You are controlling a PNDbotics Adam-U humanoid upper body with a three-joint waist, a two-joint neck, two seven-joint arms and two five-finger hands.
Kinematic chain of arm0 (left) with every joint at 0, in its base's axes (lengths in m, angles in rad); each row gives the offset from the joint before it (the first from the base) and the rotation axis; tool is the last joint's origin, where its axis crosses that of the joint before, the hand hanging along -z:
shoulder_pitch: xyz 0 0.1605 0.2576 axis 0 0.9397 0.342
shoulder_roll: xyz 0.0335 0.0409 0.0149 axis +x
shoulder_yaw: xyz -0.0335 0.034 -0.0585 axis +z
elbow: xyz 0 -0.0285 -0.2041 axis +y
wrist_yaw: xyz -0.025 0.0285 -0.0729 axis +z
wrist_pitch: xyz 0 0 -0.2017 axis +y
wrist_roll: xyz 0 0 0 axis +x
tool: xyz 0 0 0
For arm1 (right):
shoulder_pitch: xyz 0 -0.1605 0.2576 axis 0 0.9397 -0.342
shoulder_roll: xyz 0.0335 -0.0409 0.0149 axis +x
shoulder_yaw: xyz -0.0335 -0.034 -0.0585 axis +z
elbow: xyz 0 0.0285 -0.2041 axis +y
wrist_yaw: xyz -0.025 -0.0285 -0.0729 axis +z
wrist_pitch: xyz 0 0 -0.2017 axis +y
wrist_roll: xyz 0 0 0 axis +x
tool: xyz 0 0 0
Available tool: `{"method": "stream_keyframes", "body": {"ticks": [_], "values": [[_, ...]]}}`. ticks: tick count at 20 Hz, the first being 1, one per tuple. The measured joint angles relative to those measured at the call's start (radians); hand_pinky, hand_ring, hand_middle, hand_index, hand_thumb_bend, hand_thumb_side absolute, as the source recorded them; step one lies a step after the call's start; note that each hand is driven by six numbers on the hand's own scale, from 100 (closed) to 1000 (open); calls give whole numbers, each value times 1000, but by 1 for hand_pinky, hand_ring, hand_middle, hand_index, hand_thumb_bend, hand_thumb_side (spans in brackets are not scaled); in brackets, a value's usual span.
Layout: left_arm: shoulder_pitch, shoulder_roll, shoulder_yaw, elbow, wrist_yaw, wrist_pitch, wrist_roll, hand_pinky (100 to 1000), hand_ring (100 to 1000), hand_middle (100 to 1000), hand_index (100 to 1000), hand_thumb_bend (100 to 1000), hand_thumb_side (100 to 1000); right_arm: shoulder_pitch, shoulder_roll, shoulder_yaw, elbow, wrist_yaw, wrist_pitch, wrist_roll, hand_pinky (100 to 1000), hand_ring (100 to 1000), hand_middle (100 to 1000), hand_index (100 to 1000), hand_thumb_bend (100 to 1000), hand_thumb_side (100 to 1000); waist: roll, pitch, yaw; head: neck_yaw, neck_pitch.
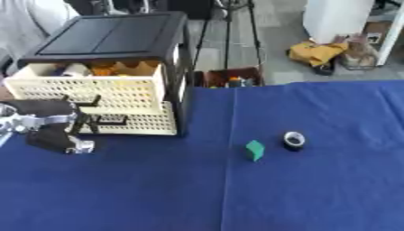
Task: Pick up objects from table and place into drawer.
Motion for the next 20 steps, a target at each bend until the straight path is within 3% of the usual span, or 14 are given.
{"method": "stream_keyframes", "body": {"ticks": [8, 20], "values": [[-33, -29, 13, 40, 18, 57, -1, 100, 174, 387, 833, 351, 951, 2, 0, -3, 0, -13, 7, 7, 227, 404, 392, 478, 100, 768, 3, 0, -8, 8, -8], [-62, -56, 53, 93, -66, 106, 0, 100, 185, 400, 834, 361, 951, 11, 1, -8, 0, -17, 6, 13, 226, 404, 391, 478, 100, 767, 8, 6, -16, 12, -16]]}}
